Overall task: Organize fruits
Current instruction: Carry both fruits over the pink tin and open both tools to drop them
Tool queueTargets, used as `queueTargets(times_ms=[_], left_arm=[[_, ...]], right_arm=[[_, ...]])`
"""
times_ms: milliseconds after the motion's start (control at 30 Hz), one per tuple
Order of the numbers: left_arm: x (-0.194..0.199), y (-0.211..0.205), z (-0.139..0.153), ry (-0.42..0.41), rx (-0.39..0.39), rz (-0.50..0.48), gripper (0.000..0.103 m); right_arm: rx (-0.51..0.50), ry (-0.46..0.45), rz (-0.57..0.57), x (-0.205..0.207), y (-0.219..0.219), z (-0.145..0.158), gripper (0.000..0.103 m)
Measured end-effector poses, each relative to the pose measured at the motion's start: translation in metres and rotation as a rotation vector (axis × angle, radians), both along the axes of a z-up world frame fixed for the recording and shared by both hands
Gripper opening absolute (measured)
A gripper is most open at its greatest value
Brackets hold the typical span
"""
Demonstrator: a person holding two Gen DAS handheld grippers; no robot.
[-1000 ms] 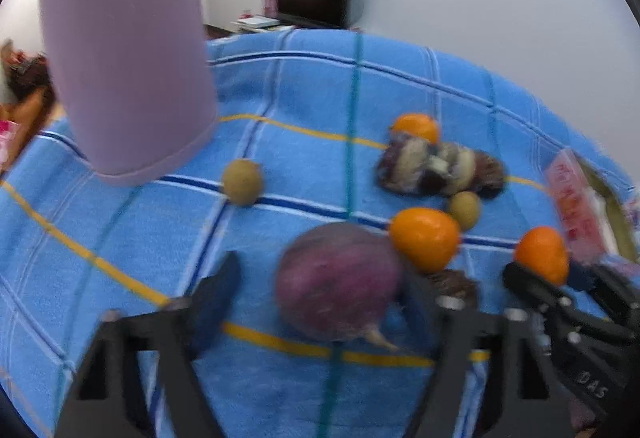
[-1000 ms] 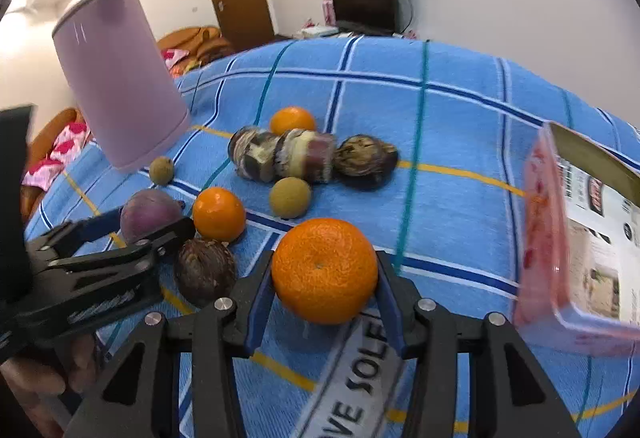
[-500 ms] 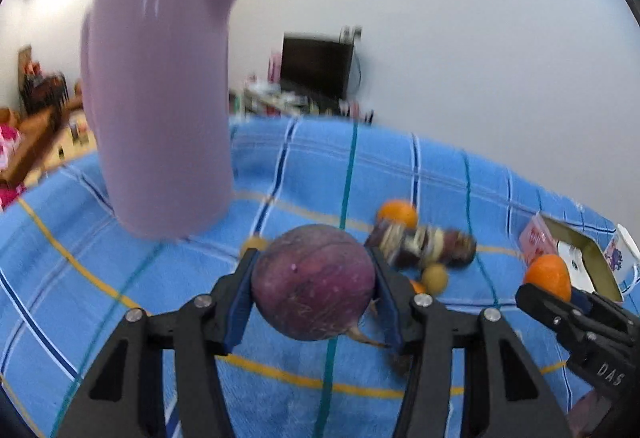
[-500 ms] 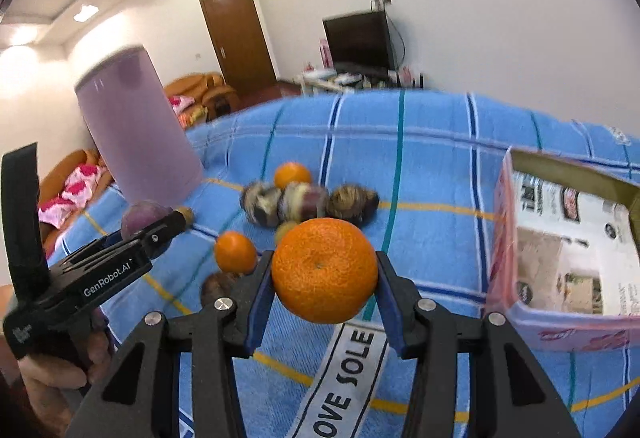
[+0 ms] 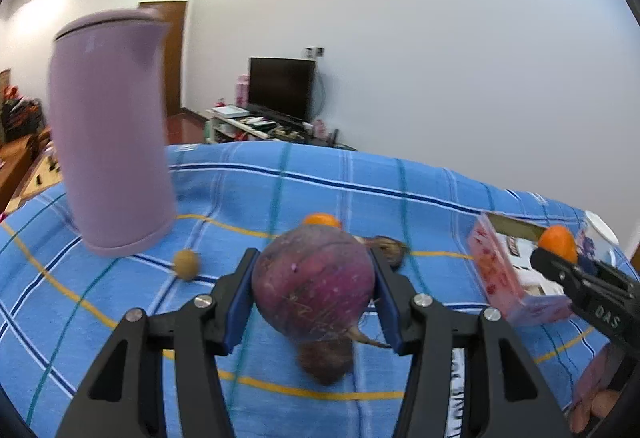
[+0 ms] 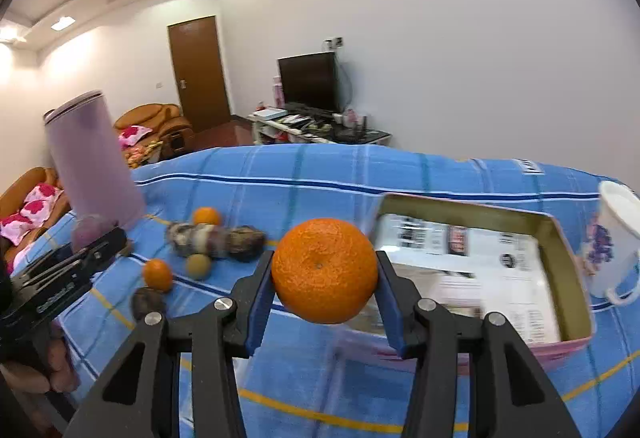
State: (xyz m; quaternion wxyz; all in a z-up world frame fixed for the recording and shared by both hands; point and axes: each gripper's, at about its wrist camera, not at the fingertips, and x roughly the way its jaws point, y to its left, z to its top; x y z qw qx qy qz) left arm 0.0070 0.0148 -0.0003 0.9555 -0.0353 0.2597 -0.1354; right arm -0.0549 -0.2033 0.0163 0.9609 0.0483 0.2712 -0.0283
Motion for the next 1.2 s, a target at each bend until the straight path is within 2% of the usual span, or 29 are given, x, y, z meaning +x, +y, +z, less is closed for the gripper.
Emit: queueTargets(times_ms=[167, 367, 667, 933, 1200], left_arm=[[-0.007, -0.049, 0.006, -0.005, 0.038, -0.097, 0.055], [-0.017, -0.117, 0.014, -0.039, 0.061, -0.213, 0.055], [-0.017, -0.204, 0.013, -0.003, 0.091, -0.289, 0.055], [-0.007, -0.225, -0.005, 0.066, 0.132, -0.293, 0.055], [-0.003, -0.233, -0.007, 0.098, 0.176, -0.281, 0.055]], right_arm=[[-0.022, -0.004, -0.056, -0.009, -0.033, -0.001, 0.049], [0.012, 0.0, -0.124, -0.022, -0.09, -0.003, 0.049], [-0.031, 0.059, -0.129, -0.025, -0.122, -0.011, 0.049], [-0.027, 0.143, -0.158, -0.009, -0.132, -0.03, 0.05], [-0.019, 0.153, -0.143, -0.003, -0.128, -0.033, 0.05]])
